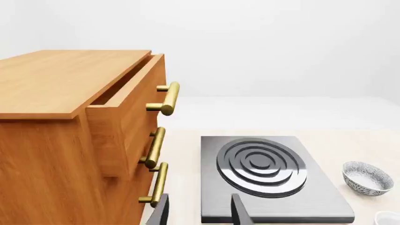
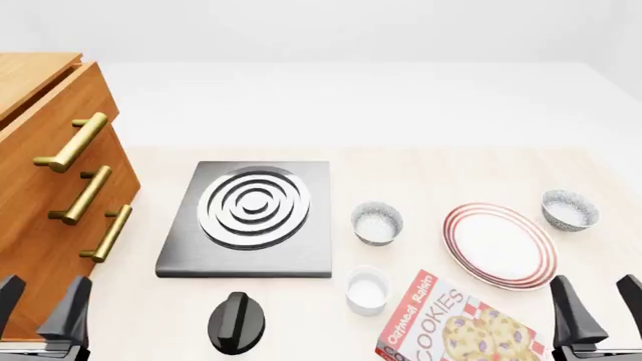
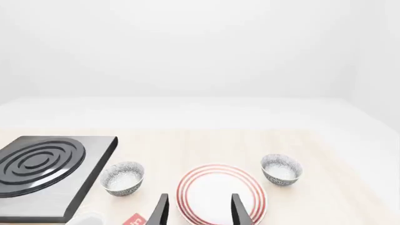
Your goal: Pick the akita bowl next to the plate and place it on the plate.
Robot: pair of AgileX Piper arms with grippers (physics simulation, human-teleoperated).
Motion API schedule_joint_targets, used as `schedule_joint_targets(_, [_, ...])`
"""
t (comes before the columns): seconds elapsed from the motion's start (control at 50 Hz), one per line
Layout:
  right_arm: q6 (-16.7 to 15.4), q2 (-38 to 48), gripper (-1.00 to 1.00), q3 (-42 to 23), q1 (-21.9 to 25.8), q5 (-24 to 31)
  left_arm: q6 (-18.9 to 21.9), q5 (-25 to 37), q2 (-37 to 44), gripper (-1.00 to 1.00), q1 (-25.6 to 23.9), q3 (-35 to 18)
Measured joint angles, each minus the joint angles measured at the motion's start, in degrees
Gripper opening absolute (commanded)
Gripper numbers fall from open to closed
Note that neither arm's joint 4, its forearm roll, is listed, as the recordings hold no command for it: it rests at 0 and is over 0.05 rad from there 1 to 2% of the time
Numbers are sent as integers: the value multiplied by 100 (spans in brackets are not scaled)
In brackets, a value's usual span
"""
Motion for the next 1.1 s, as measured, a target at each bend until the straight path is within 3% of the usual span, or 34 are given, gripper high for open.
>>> schedule_joint_targets(0.62, [-222, -2, 100, -53, 67, -184, 0, -6, 24, 100, 0, -14])
schedule_joint_targets(1.1, [-155, 130, 100, -812, 24, 238, 0, -6, 25, 100, 0, -15])
